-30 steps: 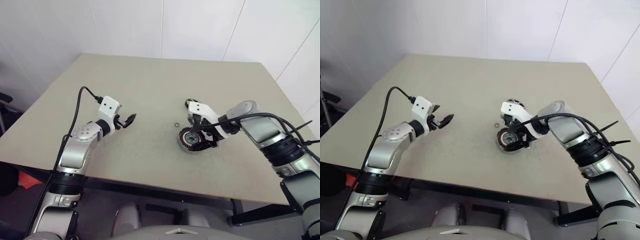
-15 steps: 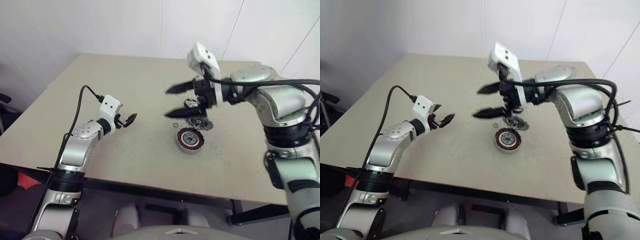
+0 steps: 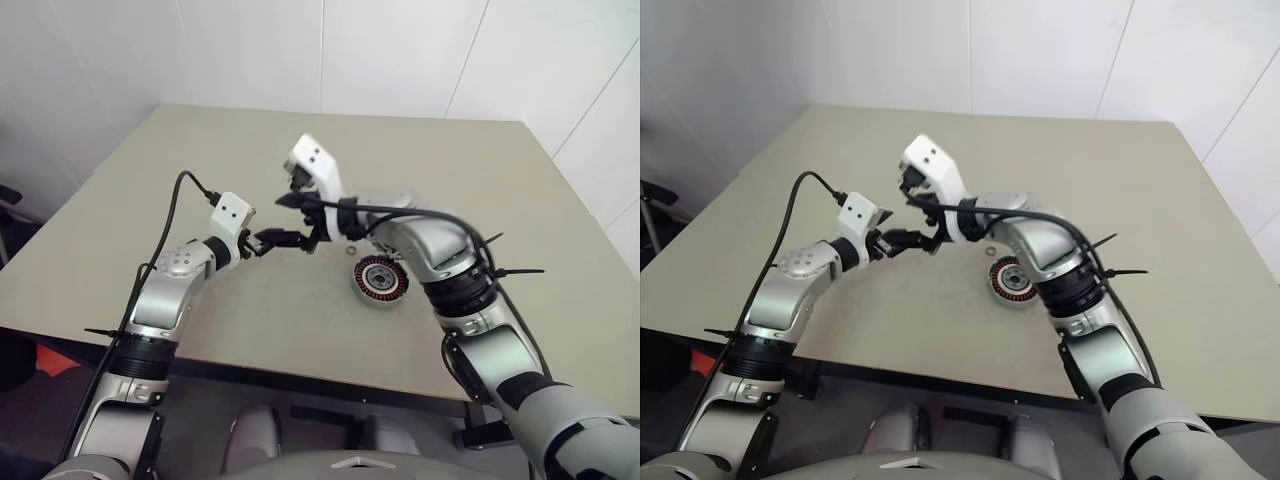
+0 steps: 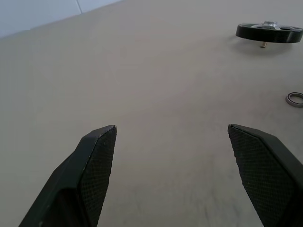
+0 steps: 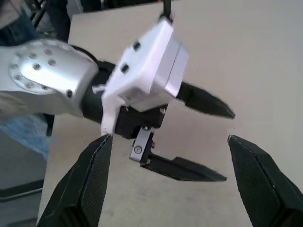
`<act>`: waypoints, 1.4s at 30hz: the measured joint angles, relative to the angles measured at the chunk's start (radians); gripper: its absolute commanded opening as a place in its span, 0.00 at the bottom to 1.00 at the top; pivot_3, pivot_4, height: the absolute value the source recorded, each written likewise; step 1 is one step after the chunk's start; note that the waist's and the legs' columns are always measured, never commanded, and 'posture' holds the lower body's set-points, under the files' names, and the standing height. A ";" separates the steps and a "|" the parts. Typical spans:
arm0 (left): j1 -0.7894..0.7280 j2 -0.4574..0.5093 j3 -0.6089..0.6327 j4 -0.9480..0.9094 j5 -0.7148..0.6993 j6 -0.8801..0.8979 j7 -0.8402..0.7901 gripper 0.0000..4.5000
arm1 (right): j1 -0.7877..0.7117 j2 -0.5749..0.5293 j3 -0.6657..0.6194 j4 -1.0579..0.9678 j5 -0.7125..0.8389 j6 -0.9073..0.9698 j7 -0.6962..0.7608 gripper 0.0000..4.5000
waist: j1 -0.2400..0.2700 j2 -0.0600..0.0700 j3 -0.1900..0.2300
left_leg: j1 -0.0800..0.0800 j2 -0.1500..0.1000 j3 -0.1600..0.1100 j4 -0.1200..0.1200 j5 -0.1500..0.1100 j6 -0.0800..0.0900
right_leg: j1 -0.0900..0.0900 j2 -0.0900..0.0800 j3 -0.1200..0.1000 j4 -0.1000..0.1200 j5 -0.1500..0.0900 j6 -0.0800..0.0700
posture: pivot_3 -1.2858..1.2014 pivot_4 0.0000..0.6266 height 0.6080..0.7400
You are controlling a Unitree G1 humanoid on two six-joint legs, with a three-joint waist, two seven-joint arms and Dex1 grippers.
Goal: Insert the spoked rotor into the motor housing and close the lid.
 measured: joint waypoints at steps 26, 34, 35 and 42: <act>-0.071 0.041 -0.068 0.147 0.062 -0.151 -0.112 0.89 | -0.235 -0.072 -0.293 -0.227 0.103 0.118 -0.013 0.47 | 0.006 -0.001 0.000 | 0.005 0.000 -0.001 0.000 0.000 -0.001 | 0.005 0.000 0.000 0.000 0.000 0.001 | 0.52 0.00 1.00; -0.360 -0.188 -0.112 0.669 0.142 -0.497 -0.077 0.89 | -0.259 -0.159 -0.372 -0.132 0.112 0.088 -0.081 0.47 | 0.012 -0.002 0.000 | 0.004 -0.005 0.000 0.001 0.004 -0.006 | 0.005 -0.001 0.007 -0.002 0.003 0.006 | 0.52 0.00 1.00; -0.403 -0.218 -0.117 0.753 0.155 -0.537 -0.071 0.89 | -0.257 -0.167 -0.374 -0.130 0.111 0.083 -0.088 0.47 | 0.011 -0.002 0.000 | 0.004 -0.006 0.000 0.001 0.004 -0.006 | 0.005 -0.001 0.007 -0.002 0.003 0.006 | 0.52 0.00 1.00; -0.527 -0.363 -0.126 1.105 0.192 -0.644 -0.079 0.89 | -0.226 -0.204 -0.377 -0.142 0.111 0.076 -0.133 0.47 | 0.010 -0.002 0.000 | 0.000 -0.006 0.000 -0.004 0.003 -0.003 | -0.001 -0.001 0.006 -0.001 0.004 0.004 | 0.52 0.00 1.00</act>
